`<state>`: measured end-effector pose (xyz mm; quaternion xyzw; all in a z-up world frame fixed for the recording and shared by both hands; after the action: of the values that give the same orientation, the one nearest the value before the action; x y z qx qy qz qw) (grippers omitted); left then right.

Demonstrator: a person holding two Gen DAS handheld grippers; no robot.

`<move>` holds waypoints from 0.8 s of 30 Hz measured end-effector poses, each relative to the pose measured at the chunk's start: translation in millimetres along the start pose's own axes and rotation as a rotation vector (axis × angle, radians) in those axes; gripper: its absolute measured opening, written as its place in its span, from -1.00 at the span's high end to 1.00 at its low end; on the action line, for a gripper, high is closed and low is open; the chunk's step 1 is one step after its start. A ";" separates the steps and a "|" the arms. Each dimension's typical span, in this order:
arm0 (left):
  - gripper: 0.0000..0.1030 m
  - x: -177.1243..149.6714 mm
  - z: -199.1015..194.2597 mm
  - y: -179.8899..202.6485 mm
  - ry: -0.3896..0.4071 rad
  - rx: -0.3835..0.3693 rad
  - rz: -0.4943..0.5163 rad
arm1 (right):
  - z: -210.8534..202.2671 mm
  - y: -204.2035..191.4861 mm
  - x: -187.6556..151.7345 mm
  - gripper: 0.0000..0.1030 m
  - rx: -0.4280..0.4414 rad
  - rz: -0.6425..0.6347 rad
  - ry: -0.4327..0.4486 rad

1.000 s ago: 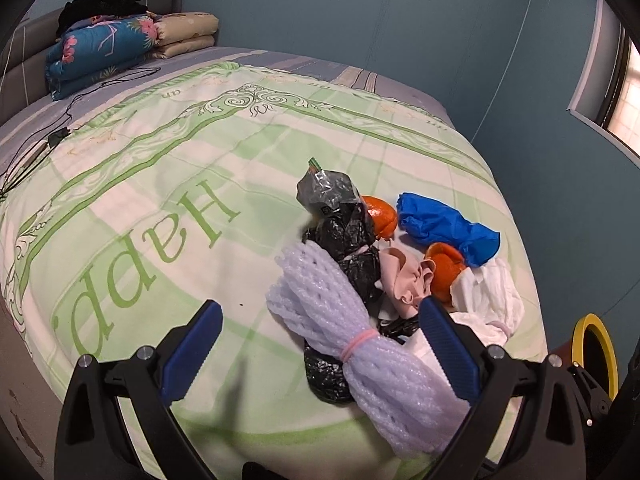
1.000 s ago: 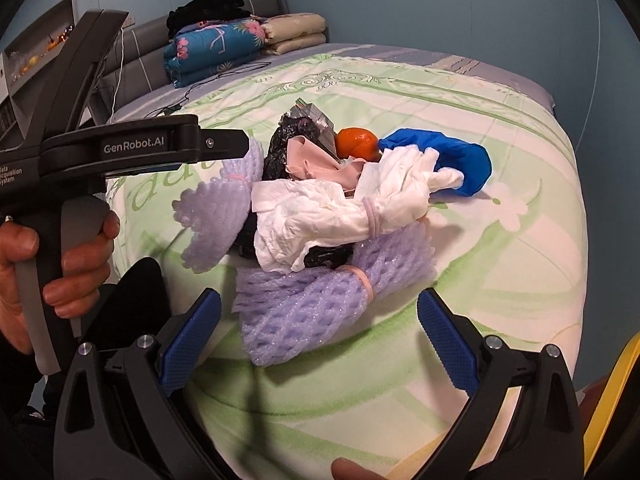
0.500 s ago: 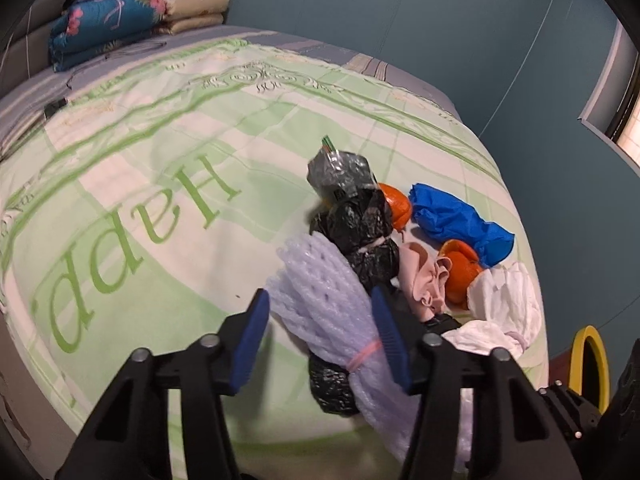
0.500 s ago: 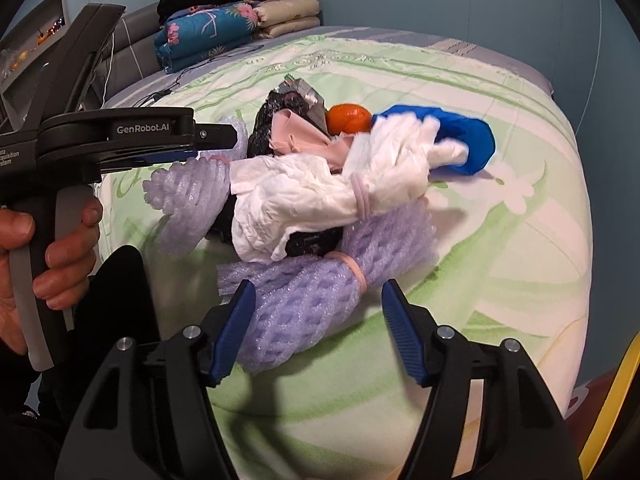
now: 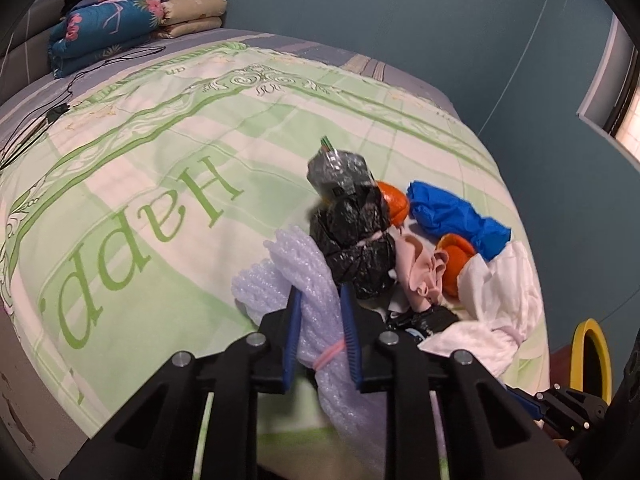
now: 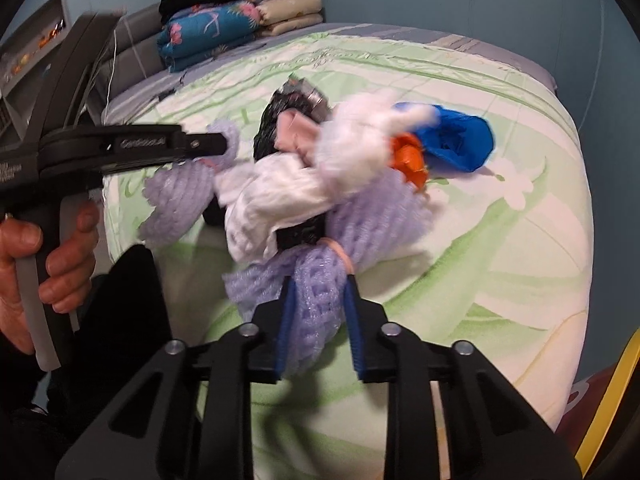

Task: Collect trash
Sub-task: 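Carry the foam nets over the yellow bin and open both grippers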

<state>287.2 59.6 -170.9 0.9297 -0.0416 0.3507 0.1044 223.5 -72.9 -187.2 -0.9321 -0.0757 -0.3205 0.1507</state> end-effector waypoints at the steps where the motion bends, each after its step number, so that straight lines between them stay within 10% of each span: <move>1: 0.63 1.6 -5.0 -1.9 0.013 -0.004 -0.009 | -3.2 1.0 0.2 0.59 0.002 0.003 0.006; 24: 0.64 9.9 -58.9 8.9 0.126 -0.019 -0.025 | -114.7 54.2 32.4 0.60 -0.065 0.080 0.264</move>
<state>255.4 64.0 -119.7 0.9053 -0.0265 0.4067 0.1200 195.8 -160.3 -93.8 -0.8884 -0.0077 -0.4365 0.1418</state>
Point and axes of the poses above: each gripper's, at about its wrist camera, not at the fingertips, and z roughly the way its jaws point, y to its right, x to its top, the point moved 5 cm from there along z, roughly the way its jaws point, and after that the axes turned 9 degrees about z, right-handed, at the moved point
